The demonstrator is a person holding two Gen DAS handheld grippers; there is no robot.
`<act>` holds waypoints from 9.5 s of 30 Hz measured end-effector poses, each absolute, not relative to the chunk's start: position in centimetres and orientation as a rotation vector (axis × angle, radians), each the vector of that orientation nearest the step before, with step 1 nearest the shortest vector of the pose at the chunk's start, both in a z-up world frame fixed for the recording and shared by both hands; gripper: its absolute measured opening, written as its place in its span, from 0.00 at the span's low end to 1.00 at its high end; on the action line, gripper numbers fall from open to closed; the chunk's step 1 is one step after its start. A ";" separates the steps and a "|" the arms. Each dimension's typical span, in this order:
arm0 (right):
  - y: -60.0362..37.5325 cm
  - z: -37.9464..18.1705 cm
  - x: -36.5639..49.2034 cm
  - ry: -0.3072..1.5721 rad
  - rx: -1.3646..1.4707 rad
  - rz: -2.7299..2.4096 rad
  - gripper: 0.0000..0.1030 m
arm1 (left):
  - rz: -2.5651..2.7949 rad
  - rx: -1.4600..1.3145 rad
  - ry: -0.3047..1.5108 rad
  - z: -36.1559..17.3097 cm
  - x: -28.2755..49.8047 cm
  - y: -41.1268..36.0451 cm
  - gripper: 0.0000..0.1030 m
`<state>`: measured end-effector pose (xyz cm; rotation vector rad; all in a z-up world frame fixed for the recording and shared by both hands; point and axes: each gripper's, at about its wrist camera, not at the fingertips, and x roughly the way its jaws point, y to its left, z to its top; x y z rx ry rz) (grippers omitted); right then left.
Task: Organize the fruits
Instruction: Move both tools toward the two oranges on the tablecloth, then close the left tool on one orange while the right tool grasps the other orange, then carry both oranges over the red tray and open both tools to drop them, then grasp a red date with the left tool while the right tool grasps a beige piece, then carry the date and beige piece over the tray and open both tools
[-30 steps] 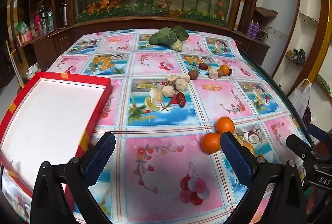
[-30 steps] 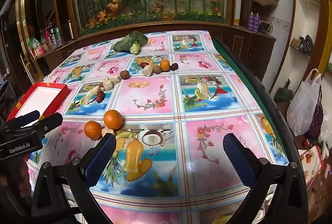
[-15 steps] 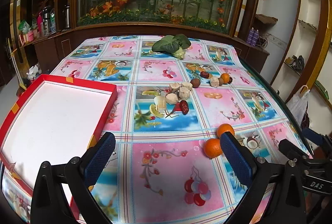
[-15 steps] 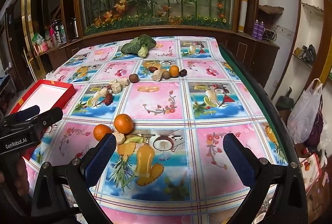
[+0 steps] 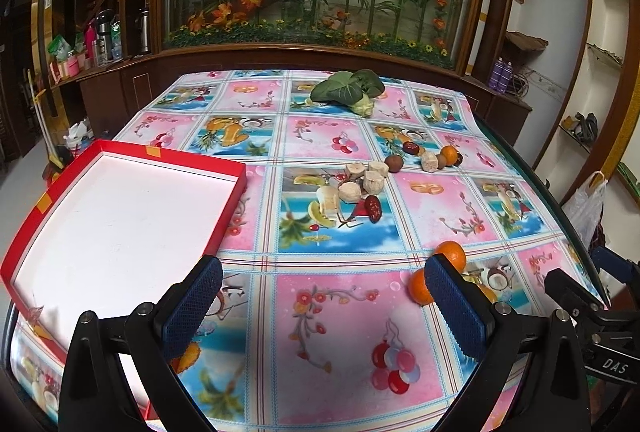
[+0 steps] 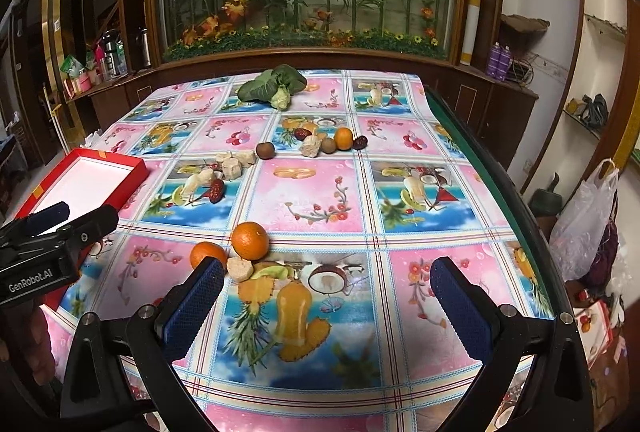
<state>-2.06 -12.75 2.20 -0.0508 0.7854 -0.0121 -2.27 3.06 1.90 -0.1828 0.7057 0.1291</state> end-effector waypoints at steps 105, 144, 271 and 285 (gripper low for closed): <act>-15.5 -2.4 3.1 0.909 0.215 0.229 0.33 | -0.021 -0.221 0.789 -1.1 0.6 4.2 0.29; 13.8 -3.0 12.4 0.897 -0.018 0.647 0.33 | 0.577 -0.411 0.745 0.0 -7.3 22.5 0.31; -3.7 0.9 1.9 0.821 -0.151 0.210 0.23 | 0.304 -0.352 0.674 2.8 -6.1 14.2 0.15; 2.8 1.6 3.6 0.788 -0.155 0.380 0.22 | 0.418 -0.346 0.681 1.8 -6.4 18.1 0.15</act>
